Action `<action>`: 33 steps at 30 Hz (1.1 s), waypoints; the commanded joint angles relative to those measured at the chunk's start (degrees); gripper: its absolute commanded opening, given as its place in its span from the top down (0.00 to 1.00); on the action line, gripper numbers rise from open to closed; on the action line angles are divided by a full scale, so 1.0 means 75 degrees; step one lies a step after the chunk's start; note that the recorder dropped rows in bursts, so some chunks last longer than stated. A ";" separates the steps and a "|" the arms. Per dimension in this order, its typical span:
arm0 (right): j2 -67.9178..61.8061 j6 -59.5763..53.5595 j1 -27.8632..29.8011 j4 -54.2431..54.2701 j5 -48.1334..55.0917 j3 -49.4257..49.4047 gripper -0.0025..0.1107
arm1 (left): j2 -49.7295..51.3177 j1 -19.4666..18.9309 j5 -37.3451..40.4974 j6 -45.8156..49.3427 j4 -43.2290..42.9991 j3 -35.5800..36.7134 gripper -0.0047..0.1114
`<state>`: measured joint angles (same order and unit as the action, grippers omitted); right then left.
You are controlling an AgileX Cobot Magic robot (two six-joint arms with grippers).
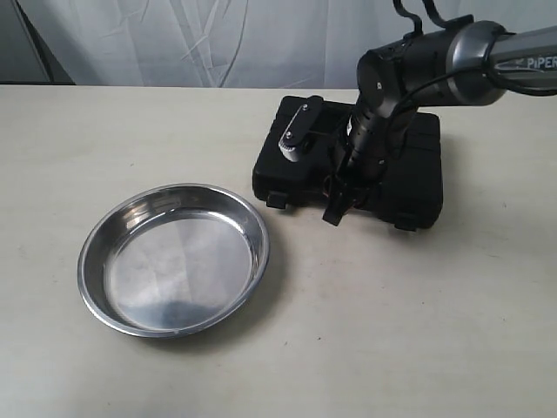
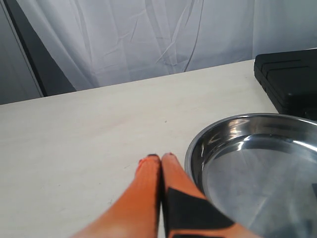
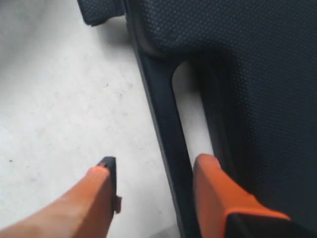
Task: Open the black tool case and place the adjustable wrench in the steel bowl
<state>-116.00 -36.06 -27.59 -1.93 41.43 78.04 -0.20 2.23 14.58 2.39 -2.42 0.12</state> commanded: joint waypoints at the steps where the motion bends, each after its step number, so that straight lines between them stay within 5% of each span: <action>1: -0.0346 0.0043 0.0032 -0.0063 -0.0044 -0.0037 0.57 | 0.0027 0.0028 -0.0106 -0.0027 -0.0028 -0.0016 0.96; 11: -0.0408 0.0152 0.0032 -0.0063 -0.0176 -0.0018 0.69 | 0.0027 0.0028 -0.0106 -0.0027 -0.0028 -0.0016 0.96; 22: -0.0261 0.0296 0.0032 -0.0063 0.0084 -0.0018 0.71 | 0.0027 0.0028 -0.0106 -0.0027 -0.0028 -0.0016 0.96; 27: -0.0261 0.0335 0.0032 -0.0063 0.0456 -0.0018 0.98 | 0.0027 0.0028 -0.0106 -0.0027 -0.0028 -0.0016 0.96; 33: -0.0213 0.0473 0.0032 -0.0011 0.0789 -0.0018 0.99 | 0.0027 0.0028 -0.0106 -0.0027 -0.0028 -0.0016 0.96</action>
<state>-118.22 -34.51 -27.59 -2.70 43.53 78.14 -0.20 2.23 14.58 2.39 -2.44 0.12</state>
